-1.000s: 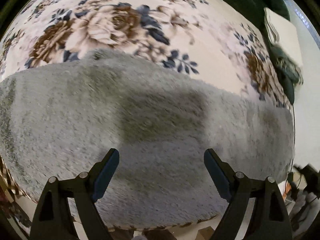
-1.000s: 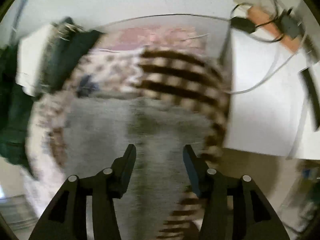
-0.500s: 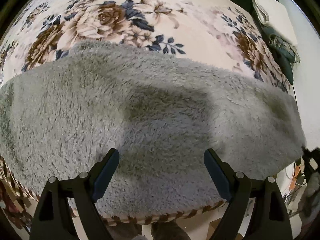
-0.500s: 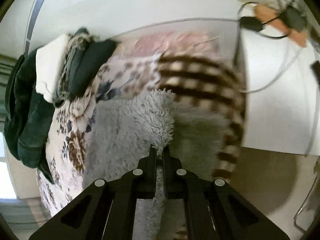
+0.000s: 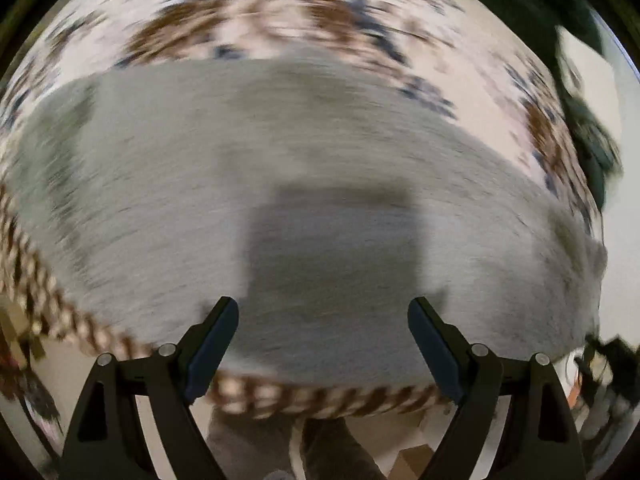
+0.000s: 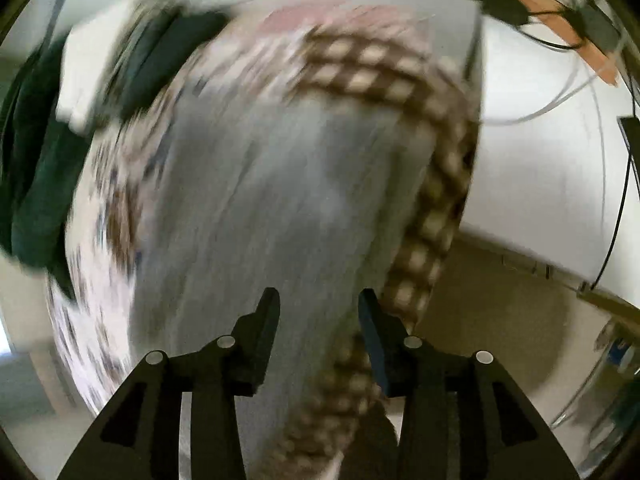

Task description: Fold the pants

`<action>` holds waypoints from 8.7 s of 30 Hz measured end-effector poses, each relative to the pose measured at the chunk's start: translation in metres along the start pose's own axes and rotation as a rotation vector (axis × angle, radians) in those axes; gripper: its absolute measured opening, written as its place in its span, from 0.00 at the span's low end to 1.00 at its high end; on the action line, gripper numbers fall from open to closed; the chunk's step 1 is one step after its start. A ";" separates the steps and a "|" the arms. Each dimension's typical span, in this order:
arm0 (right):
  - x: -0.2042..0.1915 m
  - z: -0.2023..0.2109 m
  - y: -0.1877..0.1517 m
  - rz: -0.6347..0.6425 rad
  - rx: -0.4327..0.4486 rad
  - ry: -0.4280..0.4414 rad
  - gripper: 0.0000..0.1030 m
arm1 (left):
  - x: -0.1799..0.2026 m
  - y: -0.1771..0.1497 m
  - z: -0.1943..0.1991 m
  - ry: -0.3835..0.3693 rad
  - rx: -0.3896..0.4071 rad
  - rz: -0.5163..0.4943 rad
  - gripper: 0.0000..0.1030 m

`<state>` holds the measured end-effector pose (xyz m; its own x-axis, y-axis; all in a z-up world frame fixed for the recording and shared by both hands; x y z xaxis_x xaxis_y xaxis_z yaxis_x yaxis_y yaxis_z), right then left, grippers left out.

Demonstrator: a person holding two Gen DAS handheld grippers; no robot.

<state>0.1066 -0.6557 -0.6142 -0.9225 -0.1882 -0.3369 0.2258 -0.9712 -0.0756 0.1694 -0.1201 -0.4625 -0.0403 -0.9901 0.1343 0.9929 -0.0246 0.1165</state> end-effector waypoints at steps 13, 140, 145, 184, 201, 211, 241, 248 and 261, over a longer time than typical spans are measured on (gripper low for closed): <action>-0.079 -0.084 -0.255 0.274 -0.454 -0.054 0.42 | -0.255 0.006 0.037 0.170 0.113 0.427 0.84; -0.215 -0.123 -0.382 1.030 -0.192 0.078 0.36 | -0.118 0.042 0.009 -0.025 0.091 -0.006 1.00; -0.199 -0.061 -0.336 0.825 -0.235 0.271 0.81 | -0.091 0.066 0.013 -0.116 0.120 -0.040 1.00; -0.210 -0.051 -0.218 0.636 -0.066 0.027 0.77 | -0.106 -0.001 0.040 -0.284 0.257 0.262 0.89; -0.244 -0.110 -0.328 0.833 -0.216 -0.099 0.77 | -0.332 -0.047 -0.018 -0.167 0.386 0.890 0.86; -0.254 -0.114 -0.342 0.878 -0.218 -0.106 0.77 | -0.304 -0.026 0.028 -0.171 0.625 0.701 0.18; -0.146 -0.002 -0.127 0.549 -0.048 0.080 0.77 | 0.140 0.038 0.117 -0.486 0.513 -0.133 0.18; -0.096 0.008 -0.074 0.442 -0.038 0.052 0.77 | 0.217 0.031 0.051 -0.464 0.237 -0.244 0.56; -0.140 -0.011 -0.090 0.462 -0.246 0.283 0.86 | 0.079 0.046 0.085 -0.265 0.315 -0.118 0.81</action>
<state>0.2190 -0.5400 -0.5702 -0.5996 -0.5043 -0.6214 0.6811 -0.7293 -0.0652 0.2023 -0.1874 -0.3627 -0.2202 -0.9122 0.3454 0.8985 -0.0518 0.4360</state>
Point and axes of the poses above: each gripper's, at about its wrist camera, not at the fingertips, and z roughly against the way its jaws point, x to its right, y to its top, the point moved 1 cm from there along -z, roughly the way its jaws point, and after that the axes turned 11 degrees about -z, right-handed, at the moved point
